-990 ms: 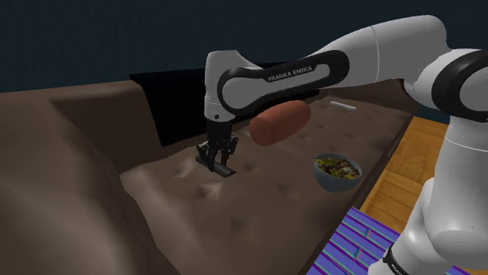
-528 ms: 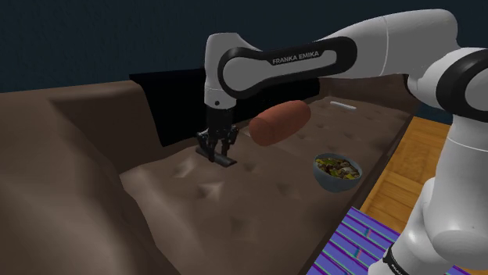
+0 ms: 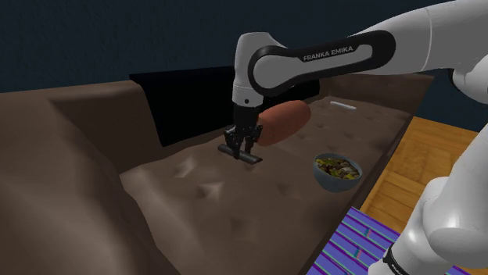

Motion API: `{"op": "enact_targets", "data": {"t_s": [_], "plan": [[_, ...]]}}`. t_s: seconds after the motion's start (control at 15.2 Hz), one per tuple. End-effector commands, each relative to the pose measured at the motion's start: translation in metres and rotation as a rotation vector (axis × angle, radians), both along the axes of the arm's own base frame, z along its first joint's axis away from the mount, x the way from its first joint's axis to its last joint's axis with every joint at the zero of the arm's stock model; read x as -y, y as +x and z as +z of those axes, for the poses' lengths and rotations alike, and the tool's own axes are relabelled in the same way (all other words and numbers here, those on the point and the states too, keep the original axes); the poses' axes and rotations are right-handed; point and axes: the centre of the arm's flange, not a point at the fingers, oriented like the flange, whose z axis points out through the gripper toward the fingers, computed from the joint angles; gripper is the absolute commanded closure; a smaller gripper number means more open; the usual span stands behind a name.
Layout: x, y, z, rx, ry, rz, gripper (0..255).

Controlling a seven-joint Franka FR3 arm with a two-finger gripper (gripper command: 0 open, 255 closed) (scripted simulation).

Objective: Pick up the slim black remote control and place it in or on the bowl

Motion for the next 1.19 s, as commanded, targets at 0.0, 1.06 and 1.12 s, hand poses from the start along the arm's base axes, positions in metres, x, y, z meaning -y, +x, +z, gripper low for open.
{"op": "enact_targets", "data": {"t_s": [0.0,1.06,1.12], "plan": [[0.023,-0.016,0.001,0.0,0.0,0.0,255],[0.197,-0.135,-0.003,0.0,0.0,0.0,255],[0.208,-0.143,-0.003,0.0,0.0,0.0,255]]}}
